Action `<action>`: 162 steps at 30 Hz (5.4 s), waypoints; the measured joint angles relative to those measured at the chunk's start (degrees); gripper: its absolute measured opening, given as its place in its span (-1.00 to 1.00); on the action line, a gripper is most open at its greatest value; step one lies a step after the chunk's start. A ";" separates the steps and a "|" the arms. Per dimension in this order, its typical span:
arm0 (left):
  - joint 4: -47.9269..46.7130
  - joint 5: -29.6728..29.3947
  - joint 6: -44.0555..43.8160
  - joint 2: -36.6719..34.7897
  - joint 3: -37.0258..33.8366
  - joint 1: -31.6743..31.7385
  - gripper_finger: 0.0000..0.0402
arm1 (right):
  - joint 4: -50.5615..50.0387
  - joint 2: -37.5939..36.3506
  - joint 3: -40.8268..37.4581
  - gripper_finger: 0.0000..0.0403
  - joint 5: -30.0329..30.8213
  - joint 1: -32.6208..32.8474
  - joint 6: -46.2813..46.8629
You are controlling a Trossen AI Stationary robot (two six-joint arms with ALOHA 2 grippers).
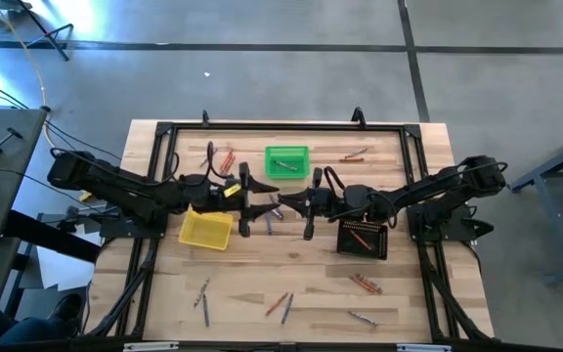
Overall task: Sort crayons
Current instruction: Put the blue crayon into the yellow basket
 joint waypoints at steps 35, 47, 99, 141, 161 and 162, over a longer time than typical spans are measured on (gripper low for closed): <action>2.13 4.43 -1.70 0.13 0.00 2.97 -0.10 | 0.83 0.00 0.00 -1.00 2.58 0.00 -0.01; 3.60 4.42 -2.75 4.36 1.95 2.97 -0.10 | 1.36 0.01 -0.02 -1.00 2.54 0.00 -0.11; -34.66 -9.51 -3.68 -7.92 7.10 2.65 -1.00 | -19.90 -6.00 -0.04 -0.34 9.73 -0.02 9.20; -69.58 -4.71 -46.33 -15.30 -3.78 -7.22 -0.58 | -37.52 -6.04 -0.04 -0.34 9.16 0.00 30.81; -37.04 -5.45 -10.31 -16.75 -3.78 -7.10 -0.57 | -55.91 14.42 19.99 -0.34 5.45 -0.36 41.02; -36.54 -5.88 -8.92 -17.04 -3.75 -7.10 -0.57 | -59.96 15.75 22.52 -0.34 5.44 -0.75 41.01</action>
